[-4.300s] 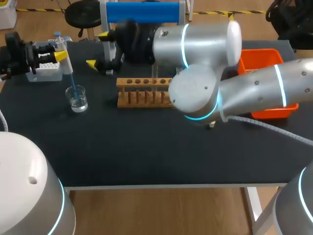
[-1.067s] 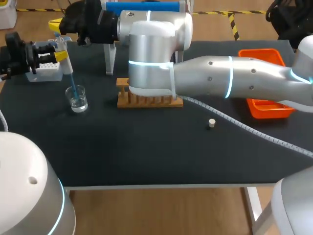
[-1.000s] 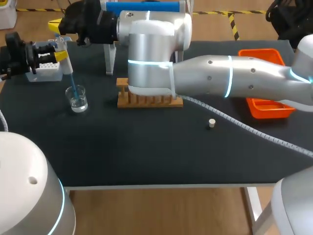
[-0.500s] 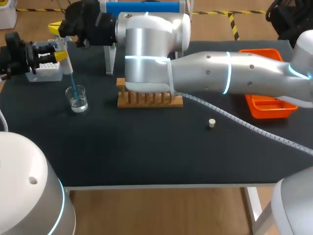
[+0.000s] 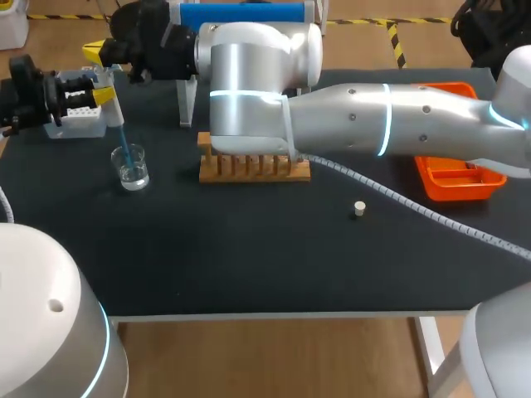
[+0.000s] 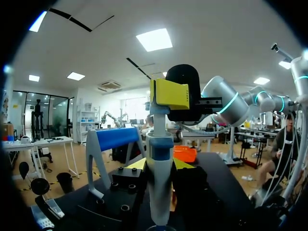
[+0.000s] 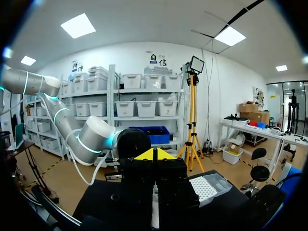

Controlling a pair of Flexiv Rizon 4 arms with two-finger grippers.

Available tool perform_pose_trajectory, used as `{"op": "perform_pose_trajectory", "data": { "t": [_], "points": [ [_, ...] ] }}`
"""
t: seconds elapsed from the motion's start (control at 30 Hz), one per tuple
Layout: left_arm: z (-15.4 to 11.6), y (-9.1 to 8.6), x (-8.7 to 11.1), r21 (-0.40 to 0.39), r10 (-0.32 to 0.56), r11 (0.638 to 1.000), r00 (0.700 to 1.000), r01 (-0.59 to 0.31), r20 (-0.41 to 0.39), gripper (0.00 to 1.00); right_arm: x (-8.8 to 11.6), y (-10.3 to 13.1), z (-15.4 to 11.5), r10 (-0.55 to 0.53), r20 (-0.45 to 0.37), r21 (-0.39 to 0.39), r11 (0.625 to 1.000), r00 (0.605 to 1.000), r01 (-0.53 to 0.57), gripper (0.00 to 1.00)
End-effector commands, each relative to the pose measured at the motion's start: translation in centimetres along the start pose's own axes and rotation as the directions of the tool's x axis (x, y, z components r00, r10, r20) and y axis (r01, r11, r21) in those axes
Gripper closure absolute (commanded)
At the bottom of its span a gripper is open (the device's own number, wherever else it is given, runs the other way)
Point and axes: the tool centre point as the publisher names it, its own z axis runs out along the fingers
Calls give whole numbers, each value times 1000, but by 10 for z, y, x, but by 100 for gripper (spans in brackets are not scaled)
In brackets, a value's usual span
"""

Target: Invert the test tube, pick up the pipette, mount the tip to pipette, aspirate from beaker and dispense into the tube, eject the tip, return the pipette, and cap with the stopper.

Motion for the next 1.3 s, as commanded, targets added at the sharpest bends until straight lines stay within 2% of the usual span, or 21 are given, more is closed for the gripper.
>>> {"op": "perform_pose_trajectory", "data": {
  "t": [0.03, 1.3],
  "points": [
    [0, -1, 0, 3, 1, 1000, 1000, -1, 0, 100, -1, -4, 0, 2, 0, 7, 1000, 1000, -2, 100],
    [0, -1, 0, 3, 1, 1000, 1000, -1, 0, 100, 7, -31, -3, 37, 1, 43, 998, 999, -37, 100]
  ]
}}
